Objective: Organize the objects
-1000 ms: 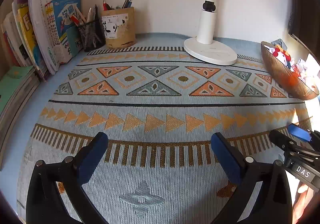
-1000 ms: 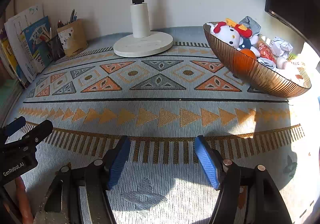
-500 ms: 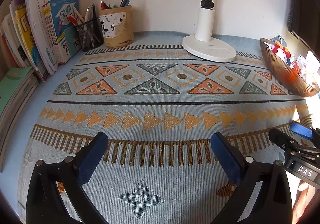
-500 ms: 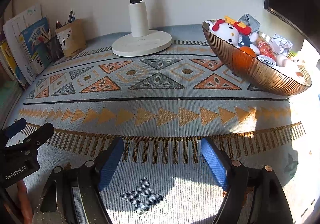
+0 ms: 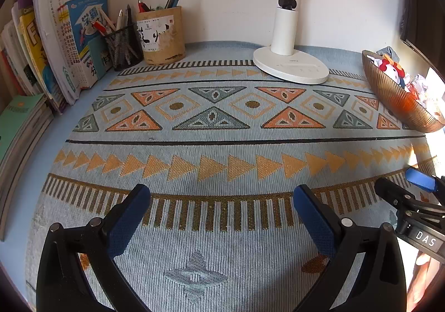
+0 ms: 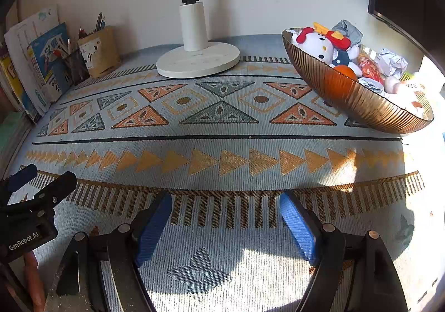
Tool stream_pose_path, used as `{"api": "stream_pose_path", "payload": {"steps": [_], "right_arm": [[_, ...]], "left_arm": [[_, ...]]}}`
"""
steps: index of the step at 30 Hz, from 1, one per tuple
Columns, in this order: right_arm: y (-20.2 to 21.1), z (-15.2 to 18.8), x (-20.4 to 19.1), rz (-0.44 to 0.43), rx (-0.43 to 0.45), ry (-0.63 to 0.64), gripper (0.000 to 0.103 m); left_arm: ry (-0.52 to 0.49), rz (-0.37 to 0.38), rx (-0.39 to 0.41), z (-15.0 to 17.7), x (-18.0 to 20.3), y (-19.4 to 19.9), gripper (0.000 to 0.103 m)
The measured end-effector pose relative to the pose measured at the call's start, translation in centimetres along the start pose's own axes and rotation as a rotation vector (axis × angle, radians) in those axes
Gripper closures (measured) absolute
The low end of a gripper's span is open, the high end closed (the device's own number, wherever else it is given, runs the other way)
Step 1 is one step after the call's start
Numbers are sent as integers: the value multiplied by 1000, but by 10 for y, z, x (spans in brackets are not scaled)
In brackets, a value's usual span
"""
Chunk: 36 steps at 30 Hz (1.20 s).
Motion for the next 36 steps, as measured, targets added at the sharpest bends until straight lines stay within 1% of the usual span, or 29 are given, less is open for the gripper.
{"api": "stream_pose_path", "payload": {"steps": [36], "right_arm": [[-3,0,2,-1,-9,-5,22]], "left_arm": [[-26,-7,-23,1,-1,-4,1]]}}
Point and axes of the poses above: each gripper's, at about its wrist camera, not at the fingertips, and y roughly against the way its jaws point, x to its right, z to its underside, the point moved 9 cm from there along -y, roughly the way its jaws point, and after that the axes turned 12 degrees about z, right-handed, at the moved point
